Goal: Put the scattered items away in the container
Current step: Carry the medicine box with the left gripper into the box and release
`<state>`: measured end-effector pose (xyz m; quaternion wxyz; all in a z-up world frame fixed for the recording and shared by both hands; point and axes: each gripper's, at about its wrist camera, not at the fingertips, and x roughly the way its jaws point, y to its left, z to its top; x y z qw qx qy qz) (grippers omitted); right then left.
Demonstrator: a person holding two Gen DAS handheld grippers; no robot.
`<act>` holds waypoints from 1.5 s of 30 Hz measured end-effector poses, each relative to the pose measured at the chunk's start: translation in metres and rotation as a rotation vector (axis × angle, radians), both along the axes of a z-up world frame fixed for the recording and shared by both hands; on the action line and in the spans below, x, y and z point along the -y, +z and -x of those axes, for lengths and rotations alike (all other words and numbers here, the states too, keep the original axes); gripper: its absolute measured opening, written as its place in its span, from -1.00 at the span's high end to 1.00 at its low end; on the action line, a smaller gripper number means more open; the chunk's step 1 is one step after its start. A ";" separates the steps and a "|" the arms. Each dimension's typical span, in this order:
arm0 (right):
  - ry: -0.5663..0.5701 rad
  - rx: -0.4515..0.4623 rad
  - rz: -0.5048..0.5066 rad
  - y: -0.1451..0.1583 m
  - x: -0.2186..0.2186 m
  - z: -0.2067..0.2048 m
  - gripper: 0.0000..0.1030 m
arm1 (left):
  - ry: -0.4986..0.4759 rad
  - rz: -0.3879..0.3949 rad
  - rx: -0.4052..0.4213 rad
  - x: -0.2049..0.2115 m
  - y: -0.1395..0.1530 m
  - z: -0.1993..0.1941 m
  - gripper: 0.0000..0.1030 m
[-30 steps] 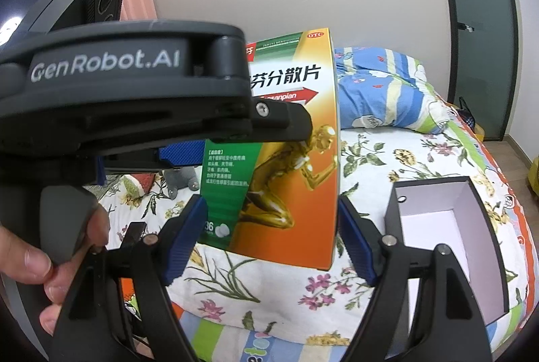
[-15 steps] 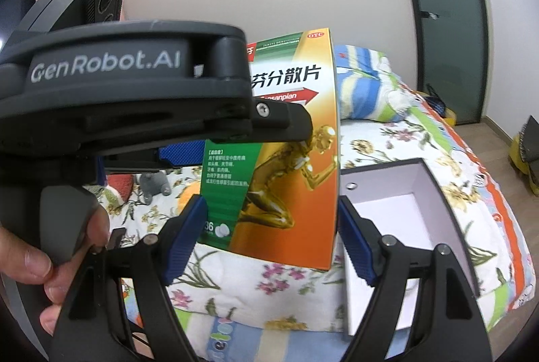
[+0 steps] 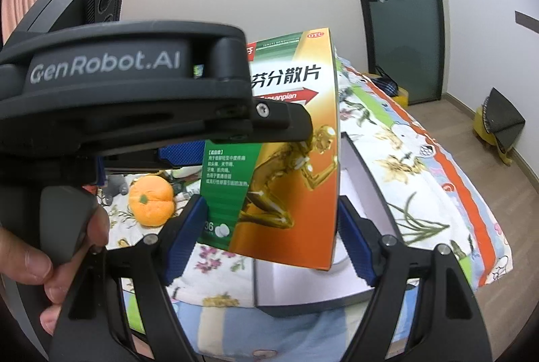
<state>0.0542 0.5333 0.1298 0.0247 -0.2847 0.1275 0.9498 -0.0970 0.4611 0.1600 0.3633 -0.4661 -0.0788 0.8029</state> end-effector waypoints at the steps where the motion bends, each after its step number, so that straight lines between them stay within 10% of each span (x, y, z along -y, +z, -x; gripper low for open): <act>1: -0.002 0.003 0.002 -0.002 -0.001 0.001 -0.50 | -0.002 0.002 0.003 -0.002 -0.002 0.001 -0.35; 45: -0.037 0.274 0.126 -0.152 -0.051 0.094 -0.61 | 0.008 0.092 0.303 -0.026 -0.169 0.083 -0.35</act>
